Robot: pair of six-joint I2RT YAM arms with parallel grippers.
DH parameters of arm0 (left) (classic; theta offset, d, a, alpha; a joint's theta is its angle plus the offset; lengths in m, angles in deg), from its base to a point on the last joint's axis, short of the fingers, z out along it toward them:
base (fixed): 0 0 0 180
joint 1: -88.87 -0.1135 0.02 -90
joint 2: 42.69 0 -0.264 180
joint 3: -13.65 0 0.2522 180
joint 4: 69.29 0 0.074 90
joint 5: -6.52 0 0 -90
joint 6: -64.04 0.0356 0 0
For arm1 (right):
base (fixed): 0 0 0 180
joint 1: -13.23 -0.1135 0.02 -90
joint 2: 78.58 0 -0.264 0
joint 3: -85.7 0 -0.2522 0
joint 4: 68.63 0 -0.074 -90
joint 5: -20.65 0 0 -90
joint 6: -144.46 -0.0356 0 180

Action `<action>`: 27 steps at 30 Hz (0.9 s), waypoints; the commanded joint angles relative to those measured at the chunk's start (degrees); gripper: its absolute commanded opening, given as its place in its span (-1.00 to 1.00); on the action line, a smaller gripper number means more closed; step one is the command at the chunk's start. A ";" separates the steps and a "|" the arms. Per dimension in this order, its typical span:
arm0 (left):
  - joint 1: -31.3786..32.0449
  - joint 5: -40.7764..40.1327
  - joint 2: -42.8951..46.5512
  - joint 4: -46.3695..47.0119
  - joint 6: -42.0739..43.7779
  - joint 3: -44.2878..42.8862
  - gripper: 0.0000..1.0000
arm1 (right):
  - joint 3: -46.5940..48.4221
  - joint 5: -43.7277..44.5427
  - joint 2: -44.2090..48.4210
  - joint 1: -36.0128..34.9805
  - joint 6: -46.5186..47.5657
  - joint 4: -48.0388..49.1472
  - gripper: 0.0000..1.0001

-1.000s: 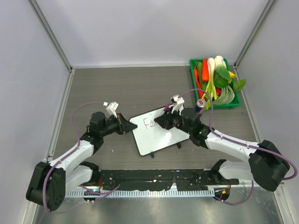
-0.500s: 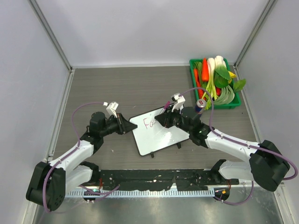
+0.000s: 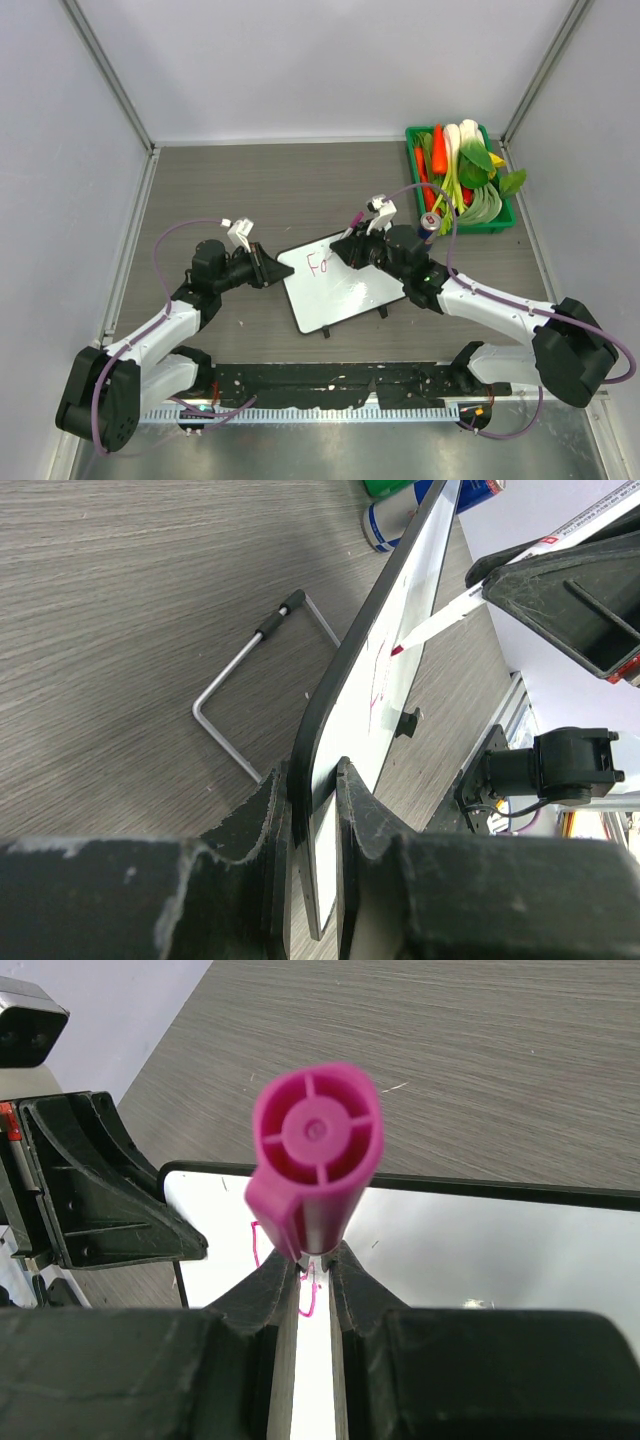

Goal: Write a sentence on the whiteboard

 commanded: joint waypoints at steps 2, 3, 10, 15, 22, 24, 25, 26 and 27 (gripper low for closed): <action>-0.33 -5.57 -0.92 -2.77 6.66 1.31 -1.00 | -0.19 1.43 -0.32 0.09 0.84 0.21 -0.97; -0.24 -5.57 -0.92 -2.77 6.66 1.31 -1.00 | -0.46 1.43 -0.14 0.09 0.84 0.12 -0.97; -0.33 -5.57 -0.92 -2.68 6.66 1.31 -1.00 | -1.95 0.90 0.91 0.09 1.36 -1.55 -0.97; -0.33 -5.57 -0.83 -2.77 6.66 1.31 -1.00 | -2.65 0.81 1.53 0.09 1.80 -2.34 -0.97; -0.33 -5.57 -0.74 -2.77 6.66 1.31 -1.00 | -3.80 1.07 2.58 0.09 1.80 -2.87 -0.97; -0.33 -5.57 -0.83 -2.68 6.66 1.31 -1.00 | -3.62 1.43 2.76 0.09 1.98 -3.13 -0.97; -0.33 -5.57 -0.83 -2.68 6.66 1.31 -1.00 | -3.45 1.43 2.85 0.09 1.98 -3.22 -0.97; -0.33 -5.48 -0.83 -2.77 6.66 1.31 -1.00 | -3.27 1.60 2.94 0.09 2.15 -3.48 -0.97; -0.24 -5.57 -0.74 -2.77 6.66 1.31 -1.00 | -3.01 1.78 3.02 0.09 2.15 -3.57 -0.97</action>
